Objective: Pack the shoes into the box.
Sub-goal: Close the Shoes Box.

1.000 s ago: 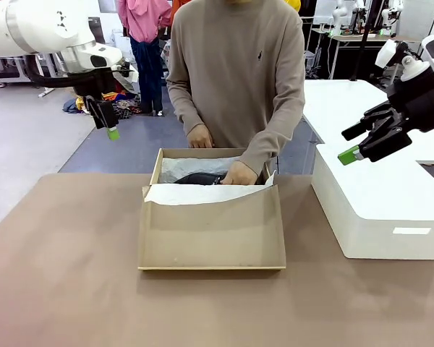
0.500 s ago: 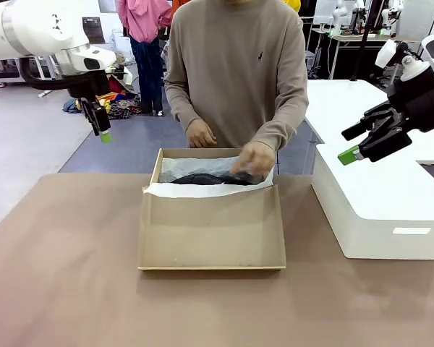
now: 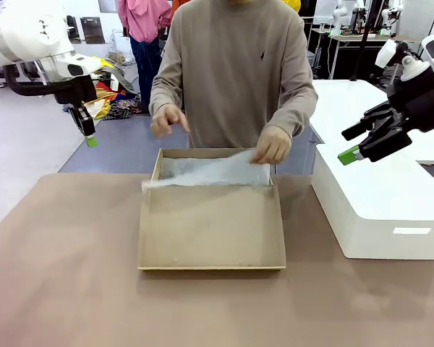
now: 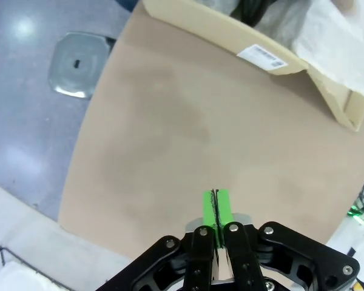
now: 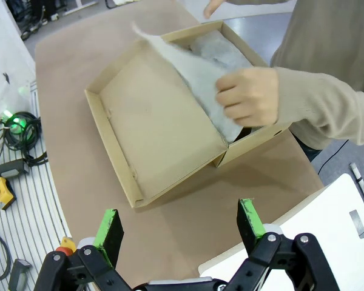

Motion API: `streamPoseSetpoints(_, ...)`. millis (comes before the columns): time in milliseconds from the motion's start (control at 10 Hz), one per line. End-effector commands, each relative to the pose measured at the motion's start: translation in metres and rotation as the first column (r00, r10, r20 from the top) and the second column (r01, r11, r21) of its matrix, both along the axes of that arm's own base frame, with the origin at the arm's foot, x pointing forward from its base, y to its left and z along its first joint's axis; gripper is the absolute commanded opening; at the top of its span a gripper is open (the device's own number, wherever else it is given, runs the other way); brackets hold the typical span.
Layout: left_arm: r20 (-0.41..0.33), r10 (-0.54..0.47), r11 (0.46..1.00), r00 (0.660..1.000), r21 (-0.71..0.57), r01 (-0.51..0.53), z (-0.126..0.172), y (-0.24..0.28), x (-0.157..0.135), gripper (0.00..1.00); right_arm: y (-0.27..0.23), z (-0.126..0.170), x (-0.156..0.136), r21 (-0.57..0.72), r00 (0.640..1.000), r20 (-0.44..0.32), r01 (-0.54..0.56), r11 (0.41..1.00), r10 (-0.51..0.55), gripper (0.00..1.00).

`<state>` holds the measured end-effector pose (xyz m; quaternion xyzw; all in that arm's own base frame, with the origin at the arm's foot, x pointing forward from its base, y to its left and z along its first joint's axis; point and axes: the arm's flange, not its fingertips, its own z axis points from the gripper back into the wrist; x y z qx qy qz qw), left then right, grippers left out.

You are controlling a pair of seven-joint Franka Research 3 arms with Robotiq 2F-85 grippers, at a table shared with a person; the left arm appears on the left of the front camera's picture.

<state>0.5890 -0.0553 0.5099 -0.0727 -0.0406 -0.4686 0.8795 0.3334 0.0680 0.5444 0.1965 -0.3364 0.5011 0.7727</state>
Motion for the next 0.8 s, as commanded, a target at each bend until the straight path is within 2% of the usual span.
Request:
streamPoseSetpoints(0, -0.061, -0.038, 0.996, 0.997, -0.086, 0.033, -0.001, 0.009, 0.008, 0.00, 0.001, 0.000, 0.002, 0.028, 1.000, 0.005, -0.014, 1.000, 0.014, 1.00)
streamPoseSetpoints(200, -0.094, -0.042, 0.993, 0.995, -0.109, 0.032, -0.006, 0.013, 0.011, 0.00, 0.001, 0.000, 0.002, 0.028, 1.000, 0.005, -0.014, 1.000, 0.014, 1.00)
streamPoseSetpoints(400, -0.161, 0.029, 0.996, 0.986, -0.073, -0.042, -0.006, 0.014, 0.011, 0.00, 0.001, 0.000, 0.002, 0.028, 1.000, 0.005, -0.014, 1.000, 0.014, 1.00)
streamPoseSetpoints(500, -0.097, -0.024, 0.996, 0.995, -0.090, 0.016, -0.013, 0.008, 0.006, 0.00, 0.001, 0.000, 0.002, 0.028, 1.000, 0.005, -0.014, 1.000, 0.014, 1.00)
streamPoseSetpoints(700, -0.097, -0.024, 0.996, 0.995, -0.090, 0.016, -0.013, 0.008, 0.006, 0.00, 0.001, 0.000, 0.002, 0.028, 1.000, 0.005, -0.014, 1.000, 0.014, 1.00)
